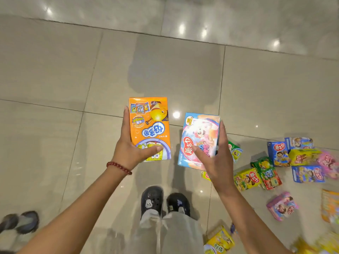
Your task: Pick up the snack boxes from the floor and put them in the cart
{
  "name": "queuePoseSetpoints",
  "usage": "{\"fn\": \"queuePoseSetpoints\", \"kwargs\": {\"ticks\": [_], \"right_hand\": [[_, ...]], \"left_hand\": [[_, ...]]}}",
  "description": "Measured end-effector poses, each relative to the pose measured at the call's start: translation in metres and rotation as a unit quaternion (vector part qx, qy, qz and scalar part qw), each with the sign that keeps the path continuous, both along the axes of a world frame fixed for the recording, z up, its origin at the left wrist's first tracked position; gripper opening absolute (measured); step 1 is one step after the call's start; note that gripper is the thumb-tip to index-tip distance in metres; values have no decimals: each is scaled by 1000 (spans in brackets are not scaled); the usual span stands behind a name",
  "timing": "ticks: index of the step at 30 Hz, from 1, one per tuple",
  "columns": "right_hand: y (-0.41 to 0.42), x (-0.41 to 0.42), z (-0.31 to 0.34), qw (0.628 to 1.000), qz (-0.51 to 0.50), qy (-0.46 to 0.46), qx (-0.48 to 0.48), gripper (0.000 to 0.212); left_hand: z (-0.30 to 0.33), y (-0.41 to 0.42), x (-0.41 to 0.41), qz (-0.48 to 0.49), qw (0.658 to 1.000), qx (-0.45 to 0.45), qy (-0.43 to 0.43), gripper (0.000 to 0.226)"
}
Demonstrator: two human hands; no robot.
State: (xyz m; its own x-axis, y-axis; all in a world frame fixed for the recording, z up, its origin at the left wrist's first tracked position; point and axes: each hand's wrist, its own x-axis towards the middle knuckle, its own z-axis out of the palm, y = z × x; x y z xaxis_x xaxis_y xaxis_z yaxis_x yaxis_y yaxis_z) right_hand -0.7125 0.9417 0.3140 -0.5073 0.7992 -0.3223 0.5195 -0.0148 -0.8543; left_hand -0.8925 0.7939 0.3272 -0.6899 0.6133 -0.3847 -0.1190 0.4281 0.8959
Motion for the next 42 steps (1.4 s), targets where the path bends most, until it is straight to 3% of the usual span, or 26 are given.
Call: {"fn": "queuePoseSetpoints", "kwargs": {"ticks": [5,11,16,21,31,35,39,42], "right_hand": [[-4,-29,120,996,38,81,-27,91],[-21,-89,277,978,152,141,18,90],[-81,-151,397,937,268,224,24,84],[-170,-183,479,878,388,280,30,85],[-352,-168,554,786,523,331,11,82],[-442,-157,568,739,585,335,-14,72],[-538,-136,577,707,613,350,-50,62],[-598,-122,570,695,625,351,-63,67]], "left_hand": [[120,-31,-7,86,995,31,36,128],[277,-92,-31,180,977,62,101,129],[406,-166,-39,246,952,85,162,131],[496,-251,-17,339,906,99,233,129],[560,-428,88,504,800,116,306,110],[575,-514,141,551,768,103,310,126],[583,-606,197,596,732,85,318,118],[574,-664,226,616,718,85,314,116]]}}
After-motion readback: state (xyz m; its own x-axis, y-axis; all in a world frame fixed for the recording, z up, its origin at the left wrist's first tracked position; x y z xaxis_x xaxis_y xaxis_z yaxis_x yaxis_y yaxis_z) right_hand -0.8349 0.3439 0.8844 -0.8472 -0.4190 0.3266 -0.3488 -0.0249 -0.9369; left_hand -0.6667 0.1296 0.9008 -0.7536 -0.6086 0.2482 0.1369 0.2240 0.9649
